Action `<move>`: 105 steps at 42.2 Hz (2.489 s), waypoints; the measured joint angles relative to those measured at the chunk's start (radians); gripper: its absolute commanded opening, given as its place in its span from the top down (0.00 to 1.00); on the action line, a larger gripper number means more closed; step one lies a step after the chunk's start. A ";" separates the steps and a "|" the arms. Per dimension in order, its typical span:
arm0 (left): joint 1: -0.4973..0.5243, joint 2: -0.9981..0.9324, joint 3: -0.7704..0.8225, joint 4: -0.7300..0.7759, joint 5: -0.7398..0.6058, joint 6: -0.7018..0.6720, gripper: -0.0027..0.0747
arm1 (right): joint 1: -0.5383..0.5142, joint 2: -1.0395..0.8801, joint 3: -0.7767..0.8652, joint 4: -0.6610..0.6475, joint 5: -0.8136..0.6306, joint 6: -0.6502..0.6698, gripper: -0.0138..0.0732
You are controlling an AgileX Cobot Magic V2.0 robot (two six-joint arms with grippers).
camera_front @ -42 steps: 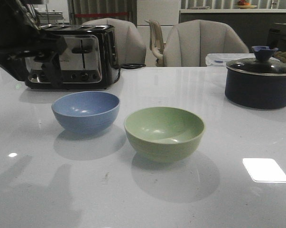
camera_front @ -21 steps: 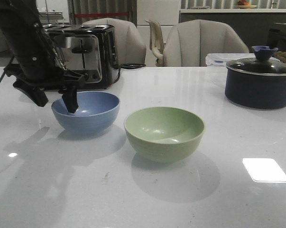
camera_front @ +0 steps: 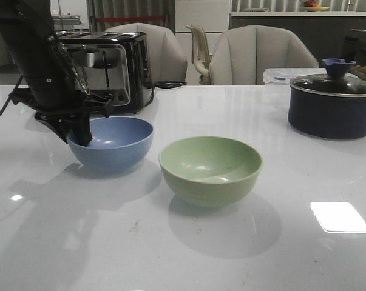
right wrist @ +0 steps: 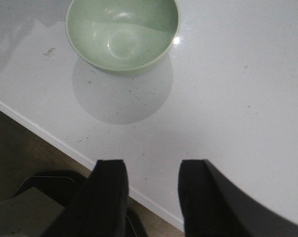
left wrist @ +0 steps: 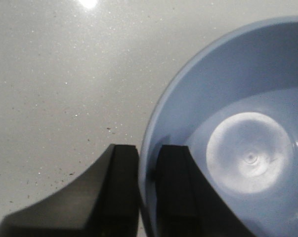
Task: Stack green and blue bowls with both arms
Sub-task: 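Lower the left gripper onto the rim of the light blue bowl and grip, then lift the blue bowl and carry it over the green bowl, then lower the blue bowl into the green bowl, open and raise left gripper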
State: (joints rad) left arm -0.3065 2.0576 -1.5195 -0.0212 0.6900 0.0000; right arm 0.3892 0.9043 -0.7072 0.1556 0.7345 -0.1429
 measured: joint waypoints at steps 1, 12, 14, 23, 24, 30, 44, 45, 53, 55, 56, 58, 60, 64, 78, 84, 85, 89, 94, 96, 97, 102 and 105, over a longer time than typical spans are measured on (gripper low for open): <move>0.000 0.000 -0.001 -0.003 -0.001 0.000 0.83 | 0.000 0.000 0.000 0.000 0.000 0.000 0.41; 0.000 -0.055 -0.008 -0.008 0.027 0.000 0.84 | 0.000 0.000 0.000 0.000 0.000 -0.002 0.41; 0.000 -0.078 -0.006 -0.005 0.034 0.000 0.84 | 0.000 0.000 0.000 0.000 0.000 -0.002 0.41; 0.000 -0.240 -0.006 -0.033 0.042 0.005 0.84 | 0.000 0.000 0.000 0.000 0.000 -0.002 0.41; -0.002 -0.256 -0.006 -0.042 0.042 0.009 0.84 | 0.000 0.000 0.000 0.000 0.000 -0.002 0.41; -0.035 -0.329 -0.006 -0.121 0.044 0.062 0.84 | 0.000 0.000 0.000 0.000 0.000 -0.002 0.41; -0.224 -0.282 -0.006 -0.188 0.052 0.091 0.84 | 0.000 0.000 0.000 0.000 0.000 -0.002 0.41; -0.230 -0.274 -0.006 -0.189 0.050 0.091 0.84 | 0.000 0.000 0.000 0.000 0.000 -0.002 0.41; -0.272 -0.199 -0.006 -0.200 0.009 0.093 0.84 | 0.000 0.000 0.000 0.000 0.000 -0.002 0.41; -0.274 -0.178 -0.006 -0.211 0.004 0.093 0.84 | 0.000 0.000 0.000 0.000 0.000 -0.002 0.41; -0.274 -0.166 -0.006 -0.215 0.002 0.093 0.84 | 0.000 0.000 0.000 0.000 0.000 -0.002 0.41; -0.274 -0.149 -0.006 -0.221 -0.003 0.093 0.84 | 0.000 0.000 0.000 0.000 0.000 -0.002 0.41; -0.274 -0.132 -0.006 -0.226 -0.007 0.093 0.83 | 0.000 0.000 0.000 0.000 0.000 -0.002 0.41; -0.274 -0.098 -0.006 -0.250 -0.009 0.093 0.79 | 0.000 0.000 0.000 0.000 0.000 -0.002 0.41; -0.274 -0.078 -0.006 -0.280 -0.008 0.093 0.26 | 0.000 0.000 0.000 0.000 0.000 -0.002 0.41; -0.274 -0.093 -0.006 -0.272 0.036 0.121 0.30 | 0.000 0.000 0.000 0.000 0.000 -0.002 0.41; -0.274 -0.101 -0.006 -0.269 0.043 0.123 0.31 | 0.000 0.000 0.000 0.000 0.000 -0.002 0.41; -0.274 -0.155 -0.006 -0.247 0.087 0.136 0.33 | 0.000 0.000 0.000 0.000 0.000 -0.002 0.41; -0.274 -0.255 -0.004 -0.225 0.132 0.140 0.34 | 0.000 0.000 0.000 0.000 0.000 -0.002 0.41; -0.274 -0.302 0.006 -0.220 0.147 0.142 0.34 | 0.000 0.000 0.000 0.000 0.000 -0.002 0.41; -0.274 -0.322 0.012 -0.220 0.151 0.142 0.34 | 0.000 0.000 0.000 0.000 0.000 -0.002 0.41; -0.274 -0.435 0.072 -0.216 0.163 0.146 0.34 | 0.000 0.000 0.000 0.000 0.000 -0.002 0.41; -0.274 -0.511 0.127 -0.203 0.163 0.154 0.34 | 0.000 0.000 0.000 0.000 0.000 -0.002 0.41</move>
State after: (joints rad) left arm -0.5800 1.5468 -1.3928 -0.2245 0.8531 0.1538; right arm 0.3892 0.9043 -0.7072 0.1556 0.7345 -0.1446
